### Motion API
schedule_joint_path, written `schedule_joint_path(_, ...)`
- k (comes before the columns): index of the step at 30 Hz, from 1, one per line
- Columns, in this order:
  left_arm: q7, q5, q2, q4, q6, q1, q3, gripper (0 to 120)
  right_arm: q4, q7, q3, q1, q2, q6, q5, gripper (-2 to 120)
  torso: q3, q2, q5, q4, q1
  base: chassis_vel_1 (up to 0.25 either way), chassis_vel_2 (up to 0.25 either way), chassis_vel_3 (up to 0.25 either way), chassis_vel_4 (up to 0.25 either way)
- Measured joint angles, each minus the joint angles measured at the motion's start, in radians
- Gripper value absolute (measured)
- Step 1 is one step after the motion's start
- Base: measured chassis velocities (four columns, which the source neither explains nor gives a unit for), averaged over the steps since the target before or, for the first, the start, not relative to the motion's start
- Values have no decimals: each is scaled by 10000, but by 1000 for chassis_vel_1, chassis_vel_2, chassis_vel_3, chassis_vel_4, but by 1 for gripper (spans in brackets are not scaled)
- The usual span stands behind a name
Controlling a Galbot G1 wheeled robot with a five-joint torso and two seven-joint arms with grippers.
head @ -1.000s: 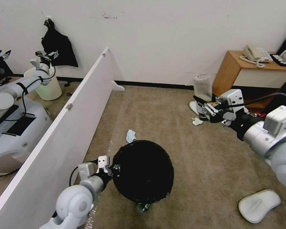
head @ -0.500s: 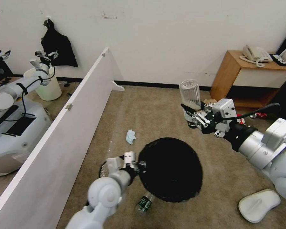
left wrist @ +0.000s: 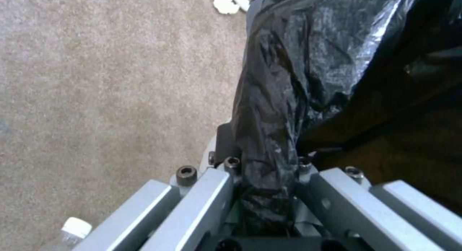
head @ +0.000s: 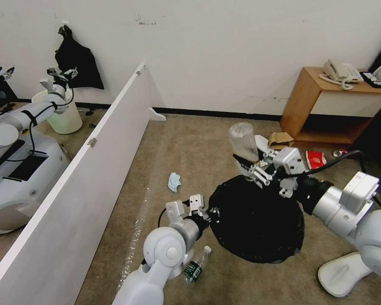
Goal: Pick up the trash bin, then pick up the garbage from the floor and place it into the trash bin.
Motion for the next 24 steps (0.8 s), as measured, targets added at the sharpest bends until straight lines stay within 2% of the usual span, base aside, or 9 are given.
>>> schedule_joint_path(7,-96,-146,-77,-68,14,-26,-9,2,-22,-270,7,-496,192,12,-599,25,0,1,-2,0,0,0,0,0,0)
schedule_joint_path(9,-173,-280,-72,-169,15,-46,-113,2,-116,-458,0,-870,424,24,-1134,25,0,0,-2,0,0,0,0,0,0)
schedule_joint_path(24,-187,-378,-35,-477,-35,221,-445,2,-846,-1112,-76,-1962,1169,316,-2796,25,0,0,-1,-2,0,0,0,0,0)
